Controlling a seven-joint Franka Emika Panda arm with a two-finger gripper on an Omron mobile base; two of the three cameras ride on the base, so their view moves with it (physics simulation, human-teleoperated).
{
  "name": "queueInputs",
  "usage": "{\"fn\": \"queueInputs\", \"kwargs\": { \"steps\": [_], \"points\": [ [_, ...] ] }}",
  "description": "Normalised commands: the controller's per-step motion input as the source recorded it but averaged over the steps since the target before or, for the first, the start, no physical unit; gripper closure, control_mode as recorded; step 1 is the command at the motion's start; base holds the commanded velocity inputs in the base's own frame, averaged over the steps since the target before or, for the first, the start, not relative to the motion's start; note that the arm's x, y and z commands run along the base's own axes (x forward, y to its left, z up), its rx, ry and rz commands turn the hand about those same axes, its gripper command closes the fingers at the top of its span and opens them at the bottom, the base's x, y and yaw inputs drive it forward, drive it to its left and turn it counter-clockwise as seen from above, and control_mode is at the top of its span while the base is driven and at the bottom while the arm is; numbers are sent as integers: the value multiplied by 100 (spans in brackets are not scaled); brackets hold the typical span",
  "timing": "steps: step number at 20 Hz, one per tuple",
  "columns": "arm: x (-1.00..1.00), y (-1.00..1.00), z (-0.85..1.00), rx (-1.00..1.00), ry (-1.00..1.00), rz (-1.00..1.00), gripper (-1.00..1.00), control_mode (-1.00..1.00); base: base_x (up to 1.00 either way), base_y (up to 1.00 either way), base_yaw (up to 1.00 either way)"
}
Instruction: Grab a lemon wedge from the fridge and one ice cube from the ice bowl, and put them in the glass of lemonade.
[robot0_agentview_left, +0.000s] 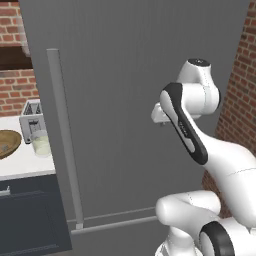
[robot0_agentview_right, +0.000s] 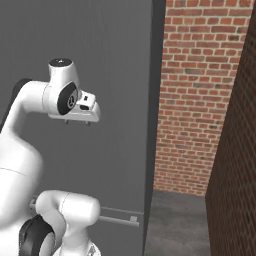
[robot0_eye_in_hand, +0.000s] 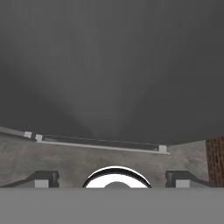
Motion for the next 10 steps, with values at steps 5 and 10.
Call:
{"fn": "queueInputs", "kwargs": {
  "steps": [5,10],
  "points": [
    [-17,21,-8,0,0,0,-100,-100,0,0,0],
    [0,0,0,0,0,0,-100,100,-10,7,0]
  ]
}}
